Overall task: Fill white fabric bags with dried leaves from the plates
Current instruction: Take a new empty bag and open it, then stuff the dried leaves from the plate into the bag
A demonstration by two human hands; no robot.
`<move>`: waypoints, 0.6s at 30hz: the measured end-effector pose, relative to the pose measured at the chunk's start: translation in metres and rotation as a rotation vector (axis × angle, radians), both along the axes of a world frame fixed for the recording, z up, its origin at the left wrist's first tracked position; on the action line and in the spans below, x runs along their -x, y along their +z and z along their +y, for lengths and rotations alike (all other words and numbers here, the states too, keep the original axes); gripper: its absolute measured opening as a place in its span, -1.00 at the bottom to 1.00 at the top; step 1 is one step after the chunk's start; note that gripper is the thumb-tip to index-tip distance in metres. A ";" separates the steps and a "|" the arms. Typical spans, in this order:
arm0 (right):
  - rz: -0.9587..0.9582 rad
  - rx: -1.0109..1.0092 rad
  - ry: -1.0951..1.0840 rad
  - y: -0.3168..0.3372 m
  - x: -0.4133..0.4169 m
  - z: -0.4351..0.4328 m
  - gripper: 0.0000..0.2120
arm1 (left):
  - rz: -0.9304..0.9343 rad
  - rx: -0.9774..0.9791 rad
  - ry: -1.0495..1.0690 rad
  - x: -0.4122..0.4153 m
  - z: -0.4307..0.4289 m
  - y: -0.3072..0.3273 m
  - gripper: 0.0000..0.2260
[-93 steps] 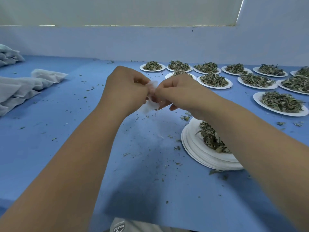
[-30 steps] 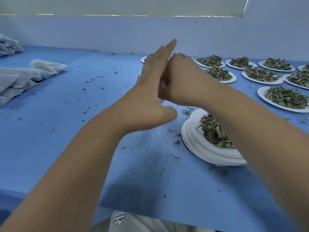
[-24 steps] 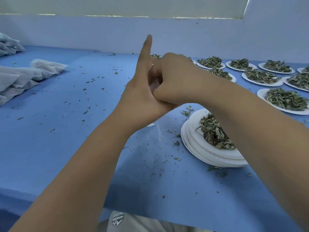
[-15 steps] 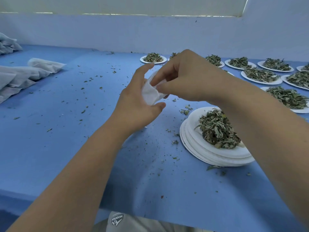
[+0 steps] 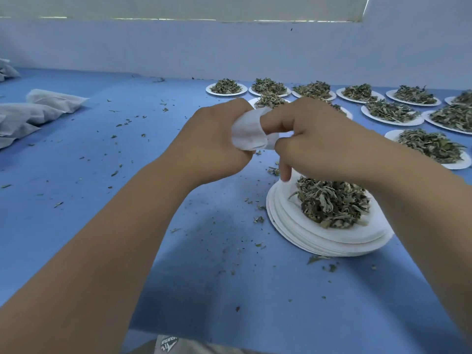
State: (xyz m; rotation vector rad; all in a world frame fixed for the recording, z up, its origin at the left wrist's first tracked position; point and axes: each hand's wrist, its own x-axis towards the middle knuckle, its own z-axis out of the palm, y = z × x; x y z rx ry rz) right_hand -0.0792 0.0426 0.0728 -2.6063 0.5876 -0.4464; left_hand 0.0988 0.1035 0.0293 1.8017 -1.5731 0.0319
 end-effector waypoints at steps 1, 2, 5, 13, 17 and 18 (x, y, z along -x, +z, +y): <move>0.008 -0.122 0.010 0.002 0.004 -0.002 -0.72 | -0.021 0.021 -0.011 0.004 -0.004 -0.001 -0.79; 0.000 -0.225 0.019 0.001 0.006 -0.007 -0.74 | -0.044 0.047 -0.021 0.008 -0.008 -0.002 -0.79; -0.016 -0.352 0.020 0.001 0.008 -0.018 -0.87 | -0.037 0.105 -0.049 0.016 -0.020 0.000 -0.74; -0.151 -0.325 0.074 -0.011 0.021 -0.034 -0.60 | -0.024 0.206 -0.046 0.025 -0.029 -0.017 -0.59; -0.399 -0.101 -0.034 -0.023 0.048 -0.034 -0.65 | -0.012 0.094 -0.044 0.017 -0.024 -0.015 -0.60; -0.418 -0.067 -0.072 -0.026 0.057 -0.037 -0.69 | -0.024 0.023 -0.057 0.014 -0.023 -0.015 -0.61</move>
